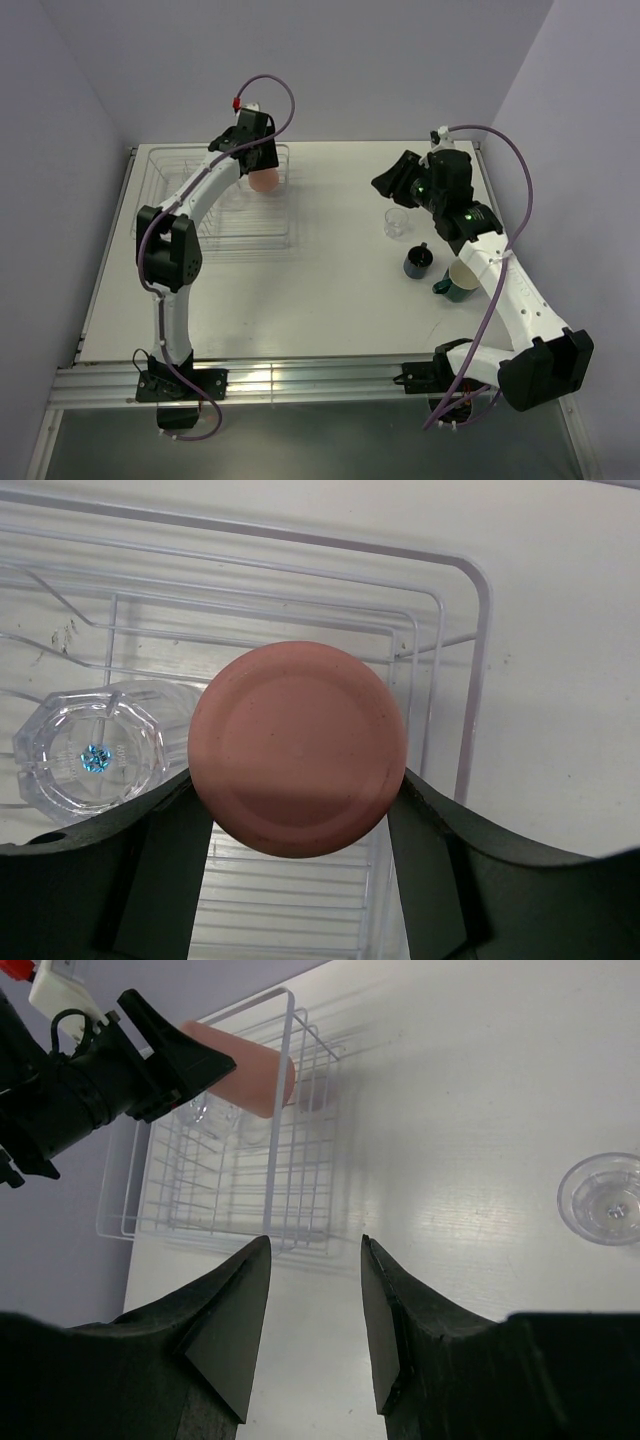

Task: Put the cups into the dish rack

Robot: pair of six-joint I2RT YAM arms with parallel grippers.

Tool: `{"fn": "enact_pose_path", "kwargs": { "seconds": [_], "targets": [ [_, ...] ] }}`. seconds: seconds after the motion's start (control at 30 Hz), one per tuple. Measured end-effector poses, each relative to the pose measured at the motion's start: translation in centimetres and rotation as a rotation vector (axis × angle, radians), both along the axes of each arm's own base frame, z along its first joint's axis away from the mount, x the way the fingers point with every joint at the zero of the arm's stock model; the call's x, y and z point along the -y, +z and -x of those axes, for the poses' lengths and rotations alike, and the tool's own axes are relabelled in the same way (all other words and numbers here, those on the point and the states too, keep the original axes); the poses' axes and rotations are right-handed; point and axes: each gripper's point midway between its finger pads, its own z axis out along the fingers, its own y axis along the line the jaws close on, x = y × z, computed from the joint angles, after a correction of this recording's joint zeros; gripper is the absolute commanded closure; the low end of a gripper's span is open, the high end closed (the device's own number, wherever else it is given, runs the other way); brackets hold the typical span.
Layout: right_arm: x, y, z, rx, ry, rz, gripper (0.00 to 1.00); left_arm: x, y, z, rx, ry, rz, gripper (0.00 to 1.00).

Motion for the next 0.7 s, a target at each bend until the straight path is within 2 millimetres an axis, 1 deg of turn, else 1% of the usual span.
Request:
{"fn": "enact_pose_path", "kwargs": {
  "seconds": [0.2,0.23,0.3,0.37,0.4,0.43,0.53,0.57,0.63,0.7],
  "targets": [
    [0.0,-0.5,0.1,-0.007,0.001,0.005,0.51,0.1,-1.8,-0.2,-0.016,0.002,-0.012,1.00],
    [0.0,-0.5,0.1,-0.008,0.001,0.006,0.51,0.1,-2.0,-0.1,-0.019,0.002,-0.014,0.96],
    [0.0,-0.6,0.1,-0.011,0.001,0.007,0.52,0.3,-2.3,-0.1,-0.020,-0.001,-0.014,0.93],
    [0.1,-0.8,0.1,-0.013,0.001,0.007,0.52,0.4,-2.5,-0.1,-0.018,-0.001,-0.015,0.86],
    [0.1,-0.9,0.1,-0.015,0.001,0.008,0.52,0.4,-2.5,-0.1,-0.017,-0.001,-0.017,0.82],
    [0.1,-1.0,0.1,-0.017,0.000,0.009,0.52,0.4,-2.5,-0.1,-0.016,0.000,-0.018,0.73],
    [0.1,-1.1,0.1,-0.018,0.000,0.009,0.52,0.5,-2.5,-0.2,-0.010,0.001,-0.020,0.54],
    [0.1,-1.0,0.1,-0.017,-0.001,0.010,0.52,0.5,-2.4,-0.2,-0.007,0.003,-0.022,0.39],
    [0.1,-1.0,0.2,-0.015,-0.002,0.010,0.52,0.5,-2.5,-0.2,-0.004,0.006,-0.026,0.29],
    [0.2,-0.9,0.2,-0.013,-0.003,0.012,0.51,0.5,-2.7,-0.1,-0.008,0.006,-0.030,0.25]
  ]
}}
